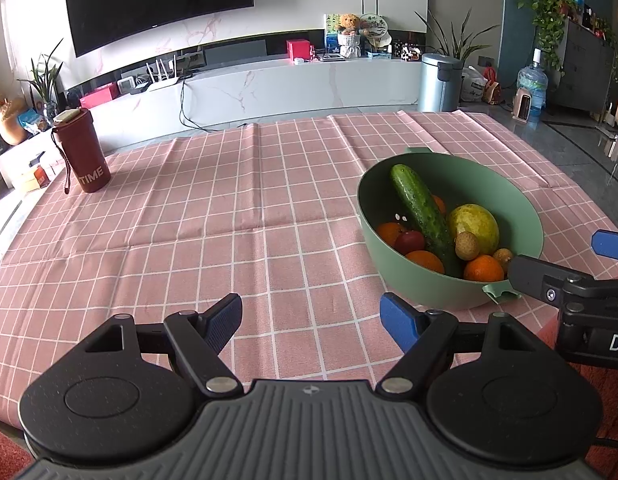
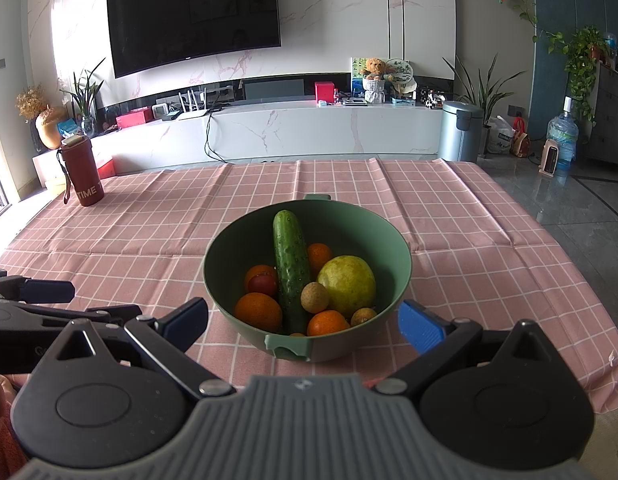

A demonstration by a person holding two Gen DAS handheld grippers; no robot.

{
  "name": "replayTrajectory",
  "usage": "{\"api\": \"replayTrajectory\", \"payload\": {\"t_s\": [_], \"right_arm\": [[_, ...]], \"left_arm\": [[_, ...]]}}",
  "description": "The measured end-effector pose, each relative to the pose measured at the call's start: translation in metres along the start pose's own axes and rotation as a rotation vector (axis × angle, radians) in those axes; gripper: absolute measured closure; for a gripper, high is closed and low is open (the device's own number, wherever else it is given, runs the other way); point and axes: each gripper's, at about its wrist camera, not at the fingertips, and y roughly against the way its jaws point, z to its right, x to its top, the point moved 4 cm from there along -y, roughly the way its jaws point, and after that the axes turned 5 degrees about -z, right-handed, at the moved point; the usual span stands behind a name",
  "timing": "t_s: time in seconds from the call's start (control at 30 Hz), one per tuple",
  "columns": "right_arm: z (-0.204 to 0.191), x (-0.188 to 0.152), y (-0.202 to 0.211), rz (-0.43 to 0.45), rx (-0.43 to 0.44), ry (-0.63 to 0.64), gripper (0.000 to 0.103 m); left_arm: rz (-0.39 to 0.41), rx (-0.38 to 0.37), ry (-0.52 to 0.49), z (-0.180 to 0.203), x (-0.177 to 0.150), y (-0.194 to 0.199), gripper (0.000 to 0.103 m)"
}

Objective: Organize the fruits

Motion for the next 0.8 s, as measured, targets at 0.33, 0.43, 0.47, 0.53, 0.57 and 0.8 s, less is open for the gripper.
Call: {"api": "replayTrajectory", "payload": {"t_s": [0.33, 0.43, 0.47, 0.53, 0.57, 0.8], "right_arm": [[0.0014, -0.0009, 0.0007, -0.001, -0.002, 0.001, 0.005], [0.0013, -0.0008, 0.0007, -0.001, -0.002, 0.002, 0.005], [0.0016, -0.0009, 0.0008, -0.001, -0.003, 0.002, 0.005], [0.0021, -0.001, 0.001, -0.002, -0.002, 0.002, 0.005], [0.0032, -0.0018, 0.0008, -0.002, -0.002, 0.001, 0.005], [0.004, -0.0019, 0.0013, -0.003, -0.003, 0.003, 0.005]], "left_arm": [[0.005, 0.0, -0.001, -0.0017, 0.0009, 0.0021, 0.011], [0.005, -0.003, -0.001, -0.0028, 0.0004, 0.0012, 0.011], [0.005, -0.004, 0.0, -0.0024, 0.0007, 0.0017, 0.011], [0.006, -0.005, 0.0, -0.0017, 0.001, 0.0017, 0.011], [0.007, -0.006, 0.0, -0.0013, 0.0012, 0.0021, 0.011], [0.008, -0.008, 0.0, -0.0014, 0.0005, 0.0019, 0.011]]}}
